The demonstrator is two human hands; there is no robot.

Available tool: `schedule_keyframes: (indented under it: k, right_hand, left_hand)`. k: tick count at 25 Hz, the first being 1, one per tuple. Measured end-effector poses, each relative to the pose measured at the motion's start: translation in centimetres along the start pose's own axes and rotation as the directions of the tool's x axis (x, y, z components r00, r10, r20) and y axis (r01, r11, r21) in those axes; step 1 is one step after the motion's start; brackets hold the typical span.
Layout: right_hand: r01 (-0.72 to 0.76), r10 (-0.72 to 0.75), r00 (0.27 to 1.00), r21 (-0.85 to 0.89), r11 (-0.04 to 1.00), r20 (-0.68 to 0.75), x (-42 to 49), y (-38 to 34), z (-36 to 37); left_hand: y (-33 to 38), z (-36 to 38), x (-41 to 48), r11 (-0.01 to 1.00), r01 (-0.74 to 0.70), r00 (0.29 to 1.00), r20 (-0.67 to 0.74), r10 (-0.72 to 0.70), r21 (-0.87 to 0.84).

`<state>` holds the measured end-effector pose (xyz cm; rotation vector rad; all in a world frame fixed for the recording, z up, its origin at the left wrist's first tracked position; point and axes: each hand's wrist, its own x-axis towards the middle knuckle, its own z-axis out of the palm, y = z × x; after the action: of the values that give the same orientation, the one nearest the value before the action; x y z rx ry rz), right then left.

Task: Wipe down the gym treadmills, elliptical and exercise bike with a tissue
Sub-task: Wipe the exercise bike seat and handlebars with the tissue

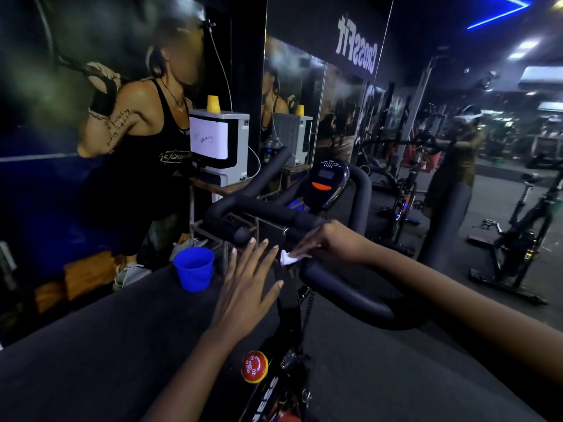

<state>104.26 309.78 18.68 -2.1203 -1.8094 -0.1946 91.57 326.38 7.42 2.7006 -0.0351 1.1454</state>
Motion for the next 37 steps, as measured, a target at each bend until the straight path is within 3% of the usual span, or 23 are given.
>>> schedule_keyframes:
  k: [3,7,12,14,16,19,21,24,27,30,32,34,37]
  right_hand:
    - [-0.104,0.096,0.977,-0.031,0.994,-0.190,1.0,0.5,0.1]
    - [-0.076,0.068,0.996,-0.159,0.984,-0.052,1.7,-0.4,1.2]
    - [-0.199,0.195,0.978,-0.063,0.978,-0.072,-0.8,-1.0,1.2]
    - [-0.099,0.093,0.990,-0.052,0.994,-0.106,-1.4,-1.1,0.9]
    - [-0.062,0.048,0.969,-0.049,0.997,-0.243,-1.1,-0.7,-0.4]
    - [-0.197,0.097,0.841,-0.135,0.971,-0.532,0.2,0.5,-4.2]
    - [-0.271,0.083,0.785,-0.220,0.937,-0.613,1.1,0.6,-6.5]
    - [-0.326,0.109,0.840,-0.333,0.885,-0.532,2.4,1.1,-8.0]
    - [-0.406,0.252,0.889,-0.405,0.819,-0.383,3.2,2.9,-8.1]
    - [-0.221,0.094,0.961,-0.522,0.824,-0.259,2.0,3.8,-5.3]
    - [-0.133,0.051,0.984,-0.513,0.848,-0.170,0.6,3.0,-4.2]
    - [-0.100,-0.013,0.979,-0.532,0.841,-0.205,0.4,3.1,-5.0]
    - [-0.237,0.038,0.938,-0.559,0.794,-0.344,2.6,4.4,-7.6]
  left_hand:
    - [0.2,0.1,0.0,1.000,0.010,1.000,-0.010,-0.010,-0.010]
    - [0.4,-0.2,-0.3,0.998,0.047,0.999,0.006,-0.046,-0.042]
    - [1.1,-0.3,-0.5,0.997,0.049,0.999,0.024,-0.048,-0.065]
    - [1.3,-0.6,-0.1,0.996,0.044,0.999,0.004,-0.044,-0.077]
    - [1.6,-1.1,0.9,0.995,0.044,0.999,0.003,-0.044,-0.094]
    - [2.7,-1.5,3.8,0.990,0.057,0.998,0.032,-0.053,-0.131]
    - [3.1,-1.1,6.3,0.989,0.085,0.994,0.074,-0.076,-0.122]
    - [2.8,0.2,9.1,0.993,0.113,0.980,0.171,-0.105,-0.039]
    - [2.7,1.7,9.4,0.992,0.127,0.951,0.283,-0.125,0.012]
    - [2.8,2.4,8.9,0.990,0.129,0.954,0.267,-0.138,0.049]
    - [2.8,2.4,8.8,0.991,0.132,0.959,0.248,-0.137,0.037]
    - [2.8,2.4,8.8,0.991,0.132,0.963,0.236,-0.131,0.012]
    - [2.8,2.4,8.6,0.991,0.130,0.965,0.230,-0.125,-0.009]
